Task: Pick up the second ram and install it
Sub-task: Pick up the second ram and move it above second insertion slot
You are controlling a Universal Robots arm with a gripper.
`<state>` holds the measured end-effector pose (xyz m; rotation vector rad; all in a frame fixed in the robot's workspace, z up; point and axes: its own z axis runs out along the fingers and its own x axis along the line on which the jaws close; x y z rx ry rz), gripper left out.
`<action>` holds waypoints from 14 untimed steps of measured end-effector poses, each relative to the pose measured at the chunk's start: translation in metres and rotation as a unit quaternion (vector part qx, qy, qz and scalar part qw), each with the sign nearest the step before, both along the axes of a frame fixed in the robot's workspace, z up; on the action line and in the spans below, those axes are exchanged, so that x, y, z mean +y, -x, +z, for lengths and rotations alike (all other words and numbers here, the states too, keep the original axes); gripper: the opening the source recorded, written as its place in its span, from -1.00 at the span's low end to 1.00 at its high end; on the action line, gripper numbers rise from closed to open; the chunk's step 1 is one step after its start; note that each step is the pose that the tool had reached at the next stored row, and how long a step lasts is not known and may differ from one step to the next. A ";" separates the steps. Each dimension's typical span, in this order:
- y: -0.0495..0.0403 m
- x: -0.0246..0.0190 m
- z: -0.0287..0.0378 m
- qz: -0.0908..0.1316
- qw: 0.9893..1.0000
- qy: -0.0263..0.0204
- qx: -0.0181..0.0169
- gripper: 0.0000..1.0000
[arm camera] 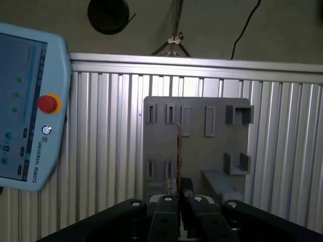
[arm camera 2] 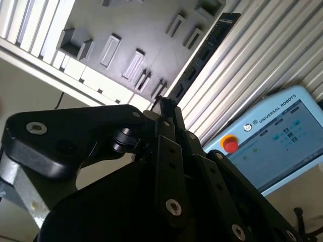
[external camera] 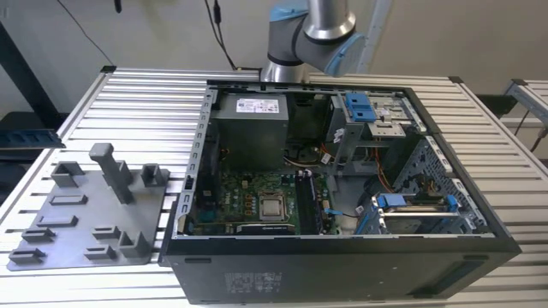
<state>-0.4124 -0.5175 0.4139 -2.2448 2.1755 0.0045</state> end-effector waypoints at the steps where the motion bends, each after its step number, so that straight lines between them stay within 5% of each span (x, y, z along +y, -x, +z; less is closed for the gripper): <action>1: -0.0011 0.0000 0.0000 0.000 1.000 0.000 0.000 -0.72; 14: -0.0146 0.0000 0.0000 0.000 1.000 0.001 0.000 -0.72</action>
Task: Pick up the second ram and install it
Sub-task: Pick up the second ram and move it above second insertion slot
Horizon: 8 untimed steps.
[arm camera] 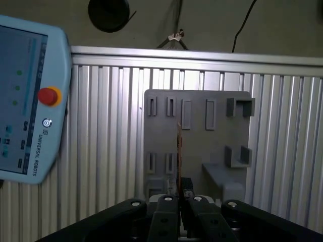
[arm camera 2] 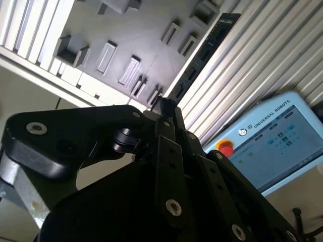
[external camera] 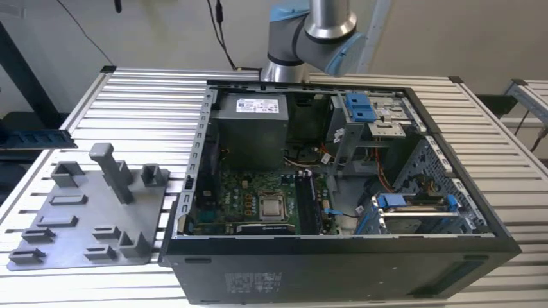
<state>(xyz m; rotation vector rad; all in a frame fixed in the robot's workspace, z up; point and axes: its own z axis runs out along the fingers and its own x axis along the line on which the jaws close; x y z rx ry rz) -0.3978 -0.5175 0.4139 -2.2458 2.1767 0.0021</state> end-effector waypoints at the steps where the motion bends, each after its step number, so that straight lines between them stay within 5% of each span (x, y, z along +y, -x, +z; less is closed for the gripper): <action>1: -0.0020 0.0000 -0.0001 0.000 1.000 0.000 0.000 -0.72; 8: -0.0227 -0.0001 0.0000 0.000 1.000 0.000 0.000 -0.72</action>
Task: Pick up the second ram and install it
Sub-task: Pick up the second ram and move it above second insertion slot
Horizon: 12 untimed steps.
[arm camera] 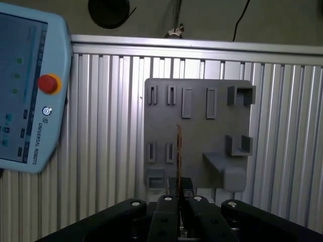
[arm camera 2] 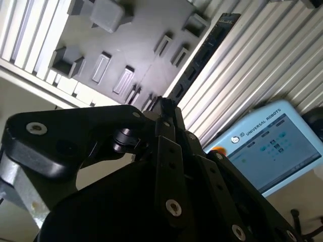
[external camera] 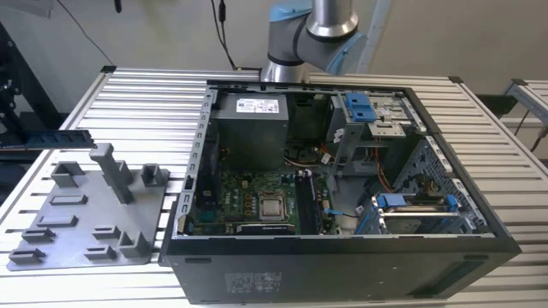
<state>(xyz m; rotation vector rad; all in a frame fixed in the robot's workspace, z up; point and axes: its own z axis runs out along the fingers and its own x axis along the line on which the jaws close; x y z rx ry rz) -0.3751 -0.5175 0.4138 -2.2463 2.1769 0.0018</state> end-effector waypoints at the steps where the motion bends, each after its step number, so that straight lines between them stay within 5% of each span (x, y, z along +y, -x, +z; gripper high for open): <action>1: -0.0024 0.0000 0.0000 0.000 1.000 0.000 0.000 -0.72; 12: -0.0270 0.0000 0.0000 0.000 1.000 0.002 0.000 -0.72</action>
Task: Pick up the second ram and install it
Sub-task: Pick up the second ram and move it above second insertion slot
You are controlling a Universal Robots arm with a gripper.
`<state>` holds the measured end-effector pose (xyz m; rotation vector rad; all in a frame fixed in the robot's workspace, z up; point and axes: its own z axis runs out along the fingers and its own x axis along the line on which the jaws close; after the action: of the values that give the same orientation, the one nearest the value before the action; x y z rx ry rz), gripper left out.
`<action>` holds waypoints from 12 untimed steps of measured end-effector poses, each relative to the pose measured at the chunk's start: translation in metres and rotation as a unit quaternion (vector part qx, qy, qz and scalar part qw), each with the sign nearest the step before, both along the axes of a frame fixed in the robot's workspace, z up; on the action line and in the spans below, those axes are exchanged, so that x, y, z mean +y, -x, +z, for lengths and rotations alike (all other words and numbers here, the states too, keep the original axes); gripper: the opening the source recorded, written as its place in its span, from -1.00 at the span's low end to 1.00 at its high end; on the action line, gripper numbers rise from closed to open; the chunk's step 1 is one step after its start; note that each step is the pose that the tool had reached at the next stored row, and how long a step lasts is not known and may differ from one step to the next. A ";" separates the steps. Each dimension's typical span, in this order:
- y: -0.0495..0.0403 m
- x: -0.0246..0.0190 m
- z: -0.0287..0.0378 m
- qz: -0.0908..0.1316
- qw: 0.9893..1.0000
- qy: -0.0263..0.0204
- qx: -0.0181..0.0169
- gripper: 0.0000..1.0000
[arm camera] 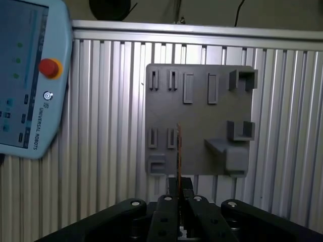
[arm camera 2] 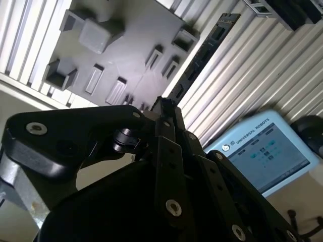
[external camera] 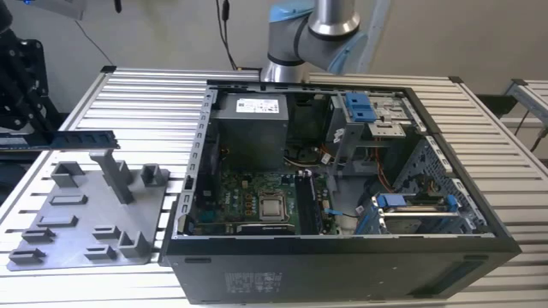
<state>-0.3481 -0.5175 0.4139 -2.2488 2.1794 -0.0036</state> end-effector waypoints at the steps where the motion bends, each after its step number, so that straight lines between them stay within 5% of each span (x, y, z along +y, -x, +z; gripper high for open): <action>1: -0.0022 0.0000 0.0000 0.000 1.000 0.000 0.000 -0.72; 12: -0.0248 0.0000 0.0000 0.000 1.000 0.003 0.000 -0.72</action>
<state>-0.3233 -0.5175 0.4139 -2.2518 2.1822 -0.0098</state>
